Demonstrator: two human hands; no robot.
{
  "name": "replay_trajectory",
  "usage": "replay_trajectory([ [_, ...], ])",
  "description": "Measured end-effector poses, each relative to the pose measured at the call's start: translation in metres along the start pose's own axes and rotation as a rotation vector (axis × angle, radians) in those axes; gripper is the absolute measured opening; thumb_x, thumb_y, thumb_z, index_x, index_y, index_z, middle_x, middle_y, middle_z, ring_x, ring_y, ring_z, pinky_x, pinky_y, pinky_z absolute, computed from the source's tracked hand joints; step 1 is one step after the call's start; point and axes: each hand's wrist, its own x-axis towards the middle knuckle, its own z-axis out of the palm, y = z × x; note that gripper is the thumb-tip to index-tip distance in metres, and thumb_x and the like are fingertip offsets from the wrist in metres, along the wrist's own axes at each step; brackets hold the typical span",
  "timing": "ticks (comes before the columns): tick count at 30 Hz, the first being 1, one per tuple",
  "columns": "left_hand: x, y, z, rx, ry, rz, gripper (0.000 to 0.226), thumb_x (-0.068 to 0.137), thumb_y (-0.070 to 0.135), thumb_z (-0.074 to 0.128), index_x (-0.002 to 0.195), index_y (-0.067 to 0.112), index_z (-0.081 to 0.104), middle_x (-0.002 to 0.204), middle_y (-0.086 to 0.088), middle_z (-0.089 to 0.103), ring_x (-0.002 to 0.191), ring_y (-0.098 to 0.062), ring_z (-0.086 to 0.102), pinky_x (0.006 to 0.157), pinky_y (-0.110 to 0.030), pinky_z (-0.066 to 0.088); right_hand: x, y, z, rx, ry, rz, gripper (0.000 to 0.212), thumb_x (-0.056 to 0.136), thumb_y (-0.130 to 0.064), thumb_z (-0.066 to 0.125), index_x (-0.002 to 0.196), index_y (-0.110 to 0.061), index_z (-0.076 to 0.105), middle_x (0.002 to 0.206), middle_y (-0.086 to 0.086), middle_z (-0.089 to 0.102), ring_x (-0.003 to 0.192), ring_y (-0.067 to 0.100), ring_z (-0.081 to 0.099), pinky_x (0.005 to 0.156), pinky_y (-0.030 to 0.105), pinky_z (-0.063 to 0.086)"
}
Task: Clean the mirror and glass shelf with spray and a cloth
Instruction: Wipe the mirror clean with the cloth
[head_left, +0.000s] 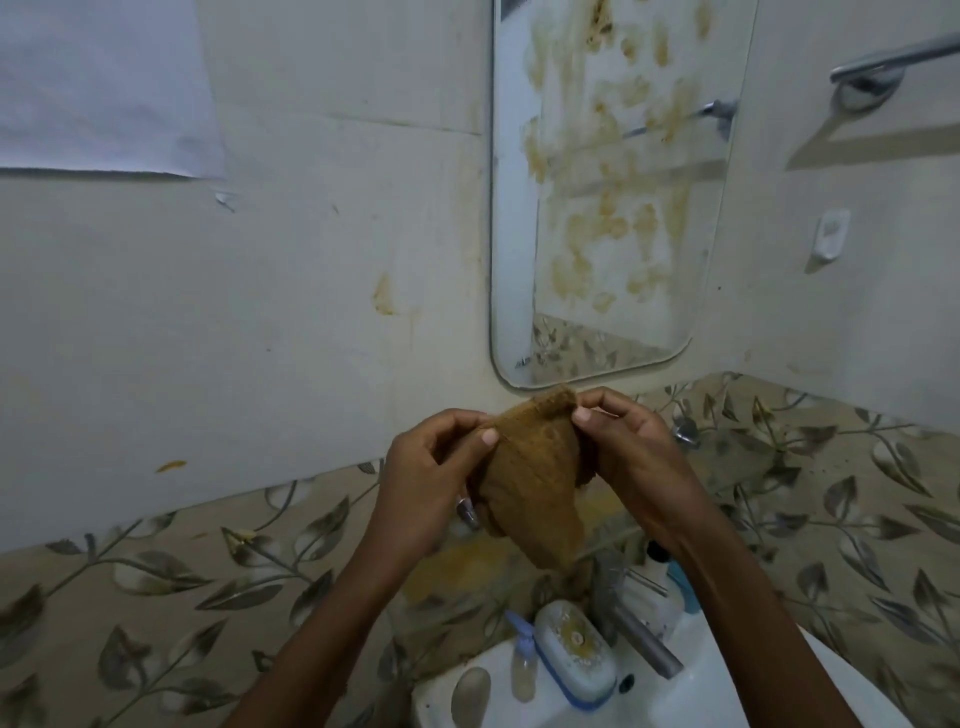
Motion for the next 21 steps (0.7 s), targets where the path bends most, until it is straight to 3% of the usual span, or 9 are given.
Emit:
replay_trajectory([
  [3, 0.023, 0.012, -0.001, 0.107, -0.090, 0.034, 0.016, 0.087, 0.013, 0.059, 0.080, 0.026, 0.066, 0.076, 0.010, 0.067, 0.069, 0.006, 0.062, 0.061, -0.006, 0.046, 0.005, -0.002, -0.004, -0.052, 0.058, -0.045, 0.006, 0.080, -0.020, 0.063, 0.081, -0.022, 0.068, 0.070, -0.011, 0.067, 0.067, 0.003, 0.062, 0.056, 0.017, 0.051],
  [7, 0.056, 0.029, 0.000, 0.089, -0.201, -0.016, 0.011, 0.088, 0.014, 0.057, 0.091, 0.017, 0.068, 0.080, 0.003, 0.068, 0.065, 0.007, 0.061, 0.059, -0.006, 0.047, 0.013, -0.005, -0.013, 0.027, 0.131, -0.084, 0.015, 0.059, -0.026, 0.076, 0.073, -0.024, 0.071, 0.071, -0.011, 0.069, 0.072, 0.005, 0.065, 0.063, 0.019, 0.053],
  [12, 0.085, 0.048, 0.002, 0.164, -0.322, 0.042, 0.010, 0.093, 0.015, 0.051, 0.088, 0.023, 0.055, 0.086, -0.033, 0.061, 0.071, -0.021, 0.054, 0.063, -0.027, 0.044, 0.023, -0.013, -0.014, 0.211, 0.135, -0.099, 0.006, 0.066, -0.022, 0.073, 0.069, -0.024, 0.068, 0.072, -0.007, 0.069, 0.069, 0.007, 0.065, 0.055, 0.021, 0.053],
  [15, 0.093, 0.050, 0.000, 0.229, -0.420, 0.123, 0.025, 0.094, 0.008, 0.046, 0.084, 0.025, 0.061, 0.089, -0.005, 0.065, 0.079, -0.015, 0.058, 0.068, -0.027, 0.046, 0.030, -0.022, -0.014, 0.275, 0.183, -0.104, 0.005, 0.070, -0.028, 0.070, 0.070, -0.024, 0.066, 0.074, -0.004, 0.070, 0.070, 0.010, 0.066, 0.058, 0.026, 0.055],
  [18, 0.092, 0.042, -0.006, 0.162, -0.573, 0.063, 0.034, 0.085, 0.001, 0.058, 0.102, 0.029, 0.065, 0.094, 0.018, 0.067, 0.085, -0.006, 0.064, 0.071, -0.023, 0.054, 0.038, -0.031, -0.017, 0.331, 0.197, -0.101, 0.008, 0.073, -0.027, 0.068, 0.073, -0.020, 0.064, 0.072, -0.002, 0.069, 0.067, 0.010, 0.066, 0.056, 0.027, 0.056],
  [21, 0.087, 0.032, -0.004, 0.219, -0.584, 0.137, 0.056, 0.075, -0.008, 0.065, 0.113, 0.033, 0.060, 0.093, 0.019, 0.066, 0.080, -0.006, 0.065, 0.065, -0.021, 0.055, 0.043, -0.034, -0.019, 0.356, 0.187, -0.075, 0.007, 0.077, -0.023, 0.065, 0.074, -0.018, 0.065, 0.071, 0.000, 0.070, 0.066, 0.012, 0.067, 0.056, 0.027, 0.056],
])
